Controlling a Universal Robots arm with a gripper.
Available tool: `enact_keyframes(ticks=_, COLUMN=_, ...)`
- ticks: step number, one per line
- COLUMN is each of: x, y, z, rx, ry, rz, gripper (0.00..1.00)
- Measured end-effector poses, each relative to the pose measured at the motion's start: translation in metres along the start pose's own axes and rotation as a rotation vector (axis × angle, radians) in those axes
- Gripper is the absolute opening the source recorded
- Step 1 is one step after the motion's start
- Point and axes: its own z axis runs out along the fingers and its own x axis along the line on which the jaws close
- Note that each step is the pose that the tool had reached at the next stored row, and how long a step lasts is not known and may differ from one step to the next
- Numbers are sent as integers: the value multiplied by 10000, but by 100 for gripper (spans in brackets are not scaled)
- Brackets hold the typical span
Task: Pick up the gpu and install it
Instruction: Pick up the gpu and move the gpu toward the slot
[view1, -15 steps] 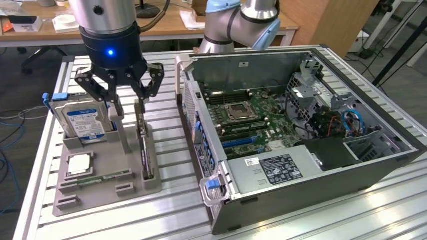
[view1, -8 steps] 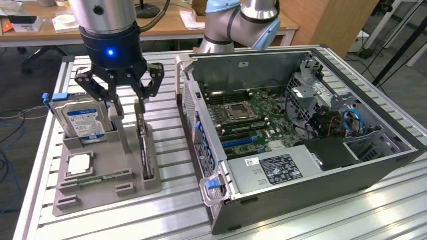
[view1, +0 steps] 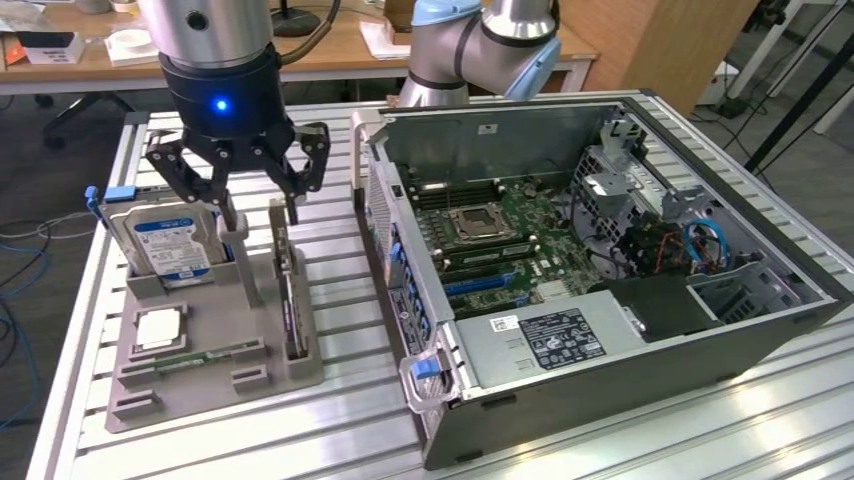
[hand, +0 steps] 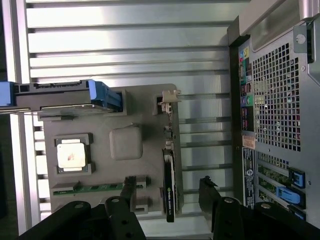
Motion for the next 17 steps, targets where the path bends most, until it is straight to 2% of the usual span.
enact_keyframes(ticks=17, x=3, y=-6, z=129, rx=-1, ry=-18, rz=-1, gripper=62)
